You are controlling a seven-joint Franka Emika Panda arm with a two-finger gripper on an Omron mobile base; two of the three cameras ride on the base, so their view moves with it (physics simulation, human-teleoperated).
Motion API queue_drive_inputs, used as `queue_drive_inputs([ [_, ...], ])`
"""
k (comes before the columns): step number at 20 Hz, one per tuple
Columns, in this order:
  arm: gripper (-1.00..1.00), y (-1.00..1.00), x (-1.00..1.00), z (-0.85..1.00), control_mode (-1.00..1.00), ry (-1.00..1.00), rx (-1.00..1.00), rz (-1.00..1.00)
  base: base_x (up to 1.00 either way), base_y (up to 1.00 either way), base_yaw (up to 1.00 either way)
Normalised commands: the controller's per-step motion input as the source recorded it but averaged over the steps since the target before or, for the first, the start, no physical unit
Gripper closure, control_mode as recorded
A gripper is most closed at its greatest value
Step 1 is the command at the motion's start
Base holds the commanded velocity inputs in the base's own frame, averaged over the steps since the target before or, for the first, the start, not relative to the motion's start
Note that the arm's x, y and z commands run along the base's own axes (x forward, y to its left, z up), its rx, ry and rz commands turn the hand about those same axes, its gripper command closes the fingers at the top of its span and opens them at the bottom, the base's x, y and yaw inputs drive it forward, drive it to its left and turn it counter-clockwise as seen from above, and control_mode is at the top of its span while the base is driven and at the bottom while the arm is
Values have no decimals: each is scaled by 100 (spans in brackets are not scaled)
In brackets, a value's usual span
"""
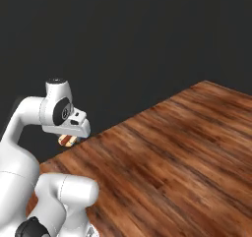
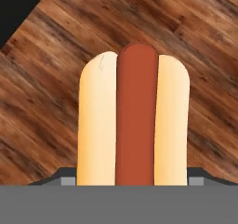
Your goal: Place the cold items (mango and lime) from the fridge in one tupperware on the dining counter. Place the warm items (hot dog and kebab skewer) in the stove area in another tupperware.
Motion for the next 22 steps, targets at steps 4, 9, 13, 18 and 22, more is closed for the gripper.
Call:
queue_drive_inputs([
  [4, 100, 0, 0, 0, 100, 0, 0, 0, 76, 64, -63],
  [9, 100, 0, 0, 0, 100, 0, 0, 0, 78, 65, -63],
  [13, 100, 0, 0, 0, 100, 0, 0, 0, 93, 78, -59],
  [18, 100, 0, 0, 0, 100, 0, 0, 0, 94, 80, -58],
  [22, 100, 0, 0, 0, 100, 0, 0, 0, 96, 79, -58],
])
